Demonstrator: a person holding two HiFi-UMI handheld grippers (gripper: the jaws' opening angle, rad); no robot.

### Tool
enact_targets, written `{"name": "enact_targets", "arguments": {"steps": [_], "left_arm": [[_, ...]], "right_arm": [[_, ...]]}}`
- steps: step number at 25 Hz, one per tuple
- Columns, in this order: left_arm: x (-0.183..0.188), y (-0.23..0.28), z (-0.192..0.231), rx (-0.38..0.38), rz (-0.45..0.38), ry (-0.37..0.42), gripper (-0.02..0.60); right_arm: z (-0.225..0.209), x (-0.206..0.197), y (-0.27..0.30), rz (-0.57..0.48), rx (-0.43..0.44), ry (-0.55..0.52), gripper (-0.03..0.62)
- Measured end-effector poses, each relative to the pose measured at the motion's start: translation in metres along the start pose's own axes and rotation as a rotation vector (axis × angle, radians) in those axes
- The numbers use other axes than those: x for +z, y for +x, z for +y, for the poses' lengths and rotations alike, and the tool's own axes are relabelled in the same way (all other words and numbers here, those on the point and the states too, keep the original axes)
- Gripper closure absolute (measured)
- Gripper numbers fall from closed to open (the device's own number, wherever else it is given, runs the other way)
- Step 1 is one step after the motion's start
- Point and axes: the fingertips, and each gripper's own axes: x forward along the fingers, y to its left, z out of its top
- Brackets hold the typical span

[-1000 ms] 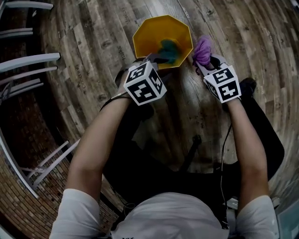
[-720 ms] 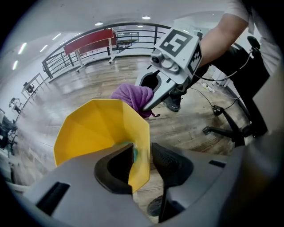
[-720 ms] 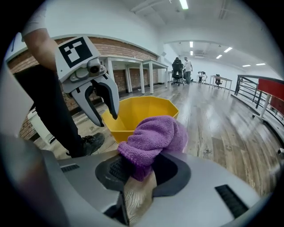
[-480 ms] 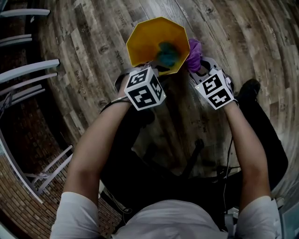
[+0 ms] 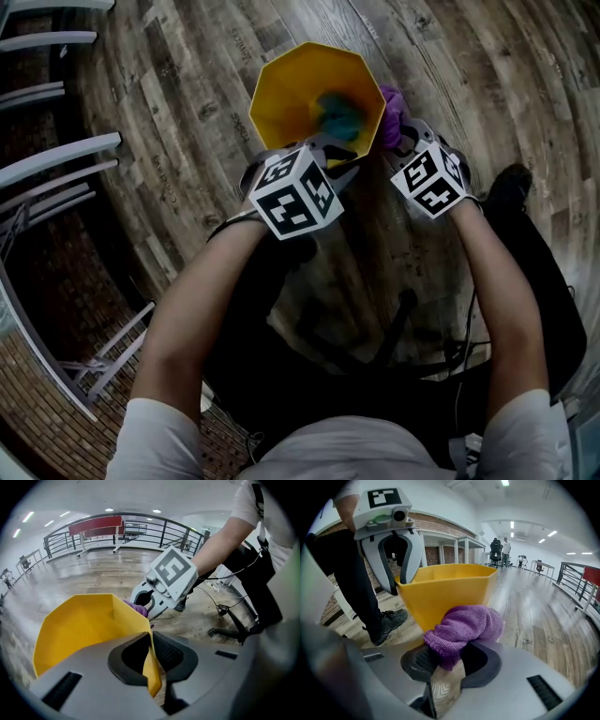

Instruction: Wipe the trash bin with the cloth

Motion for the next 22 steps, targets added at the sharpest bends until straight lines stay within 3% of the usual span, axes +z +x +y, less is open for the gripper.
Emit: {"name": "enact_targets", "arguments": {"steps": [9, 22], "left_arm": [[0.014, 0.004, 0.009, -0.018, -0.057, -0.067, 0.545], [0.041, 0.011, 0.024, 0.021, -0.161, -0.253, 0.537]], "right_arm": [[-0.008, -0.033, 0.044, 0.079, 0.013, -0.006, 0.487], [-0.016, -0.090, 0.108, 0.220, -0.023, 0.101, 0.487]]}}
